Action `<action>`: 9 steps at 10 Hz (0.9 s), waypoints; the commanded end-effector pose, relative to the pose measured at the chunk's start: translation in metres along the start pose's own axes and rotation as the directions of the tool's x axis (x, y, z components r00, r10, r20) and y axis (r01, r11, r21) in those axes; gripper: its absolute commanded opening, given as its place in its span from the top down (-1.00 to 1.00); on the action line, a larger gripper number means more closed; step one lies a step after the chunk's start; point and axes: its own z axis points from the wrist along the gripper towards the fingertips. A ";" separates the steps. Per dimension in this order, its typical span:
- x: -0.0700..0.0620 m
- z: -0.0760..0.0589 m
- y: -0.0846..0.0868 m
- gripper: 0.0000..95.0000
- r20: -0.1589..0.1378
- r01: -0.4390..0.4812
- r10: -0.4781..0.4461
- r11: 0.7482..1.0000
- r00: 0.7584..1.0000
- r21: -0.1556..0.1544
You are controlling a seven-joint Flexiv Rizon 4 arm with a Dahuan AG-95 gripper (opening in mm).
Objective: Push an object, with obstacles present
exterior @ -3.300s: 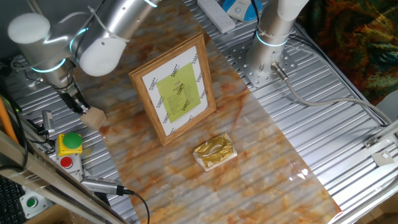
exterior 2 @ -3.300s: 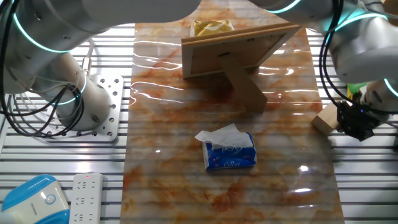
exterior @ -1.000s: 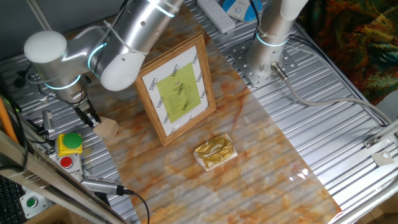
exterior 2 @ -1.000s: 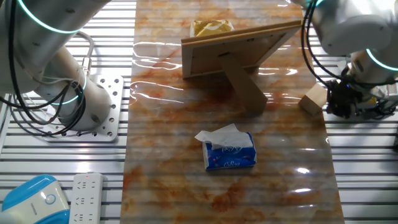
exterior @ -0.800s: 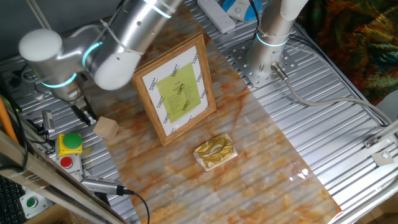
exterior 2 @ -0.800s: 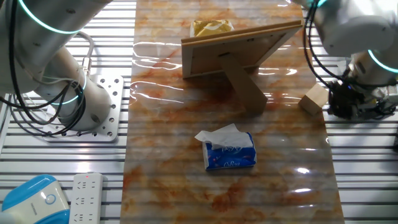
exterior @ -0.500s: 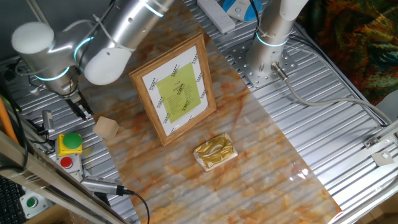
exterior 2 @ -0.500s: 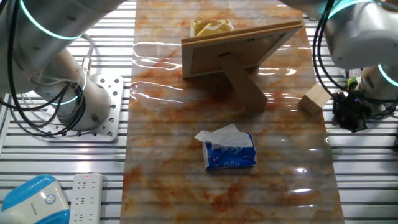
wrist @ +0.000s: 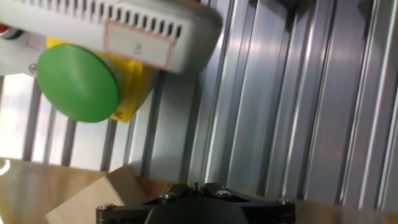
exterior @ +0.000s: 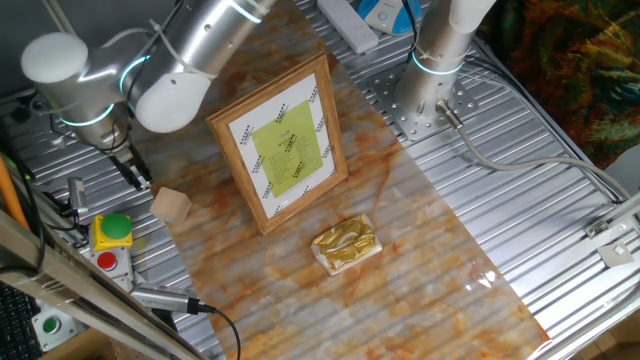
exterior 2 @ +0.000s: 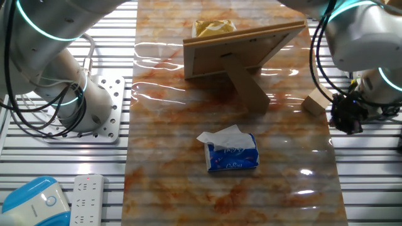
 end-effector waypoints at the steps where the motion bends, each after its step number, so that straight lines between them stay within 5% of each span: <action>1: 0.009 -0.001 0.006 1.00 -0.013 -0.033 0.033 0.999 0.999 -0.002; 9: 0.020 -0.002 0.021 1.00 -0.023 -0.098 0.097 0.995 0.995 -0.017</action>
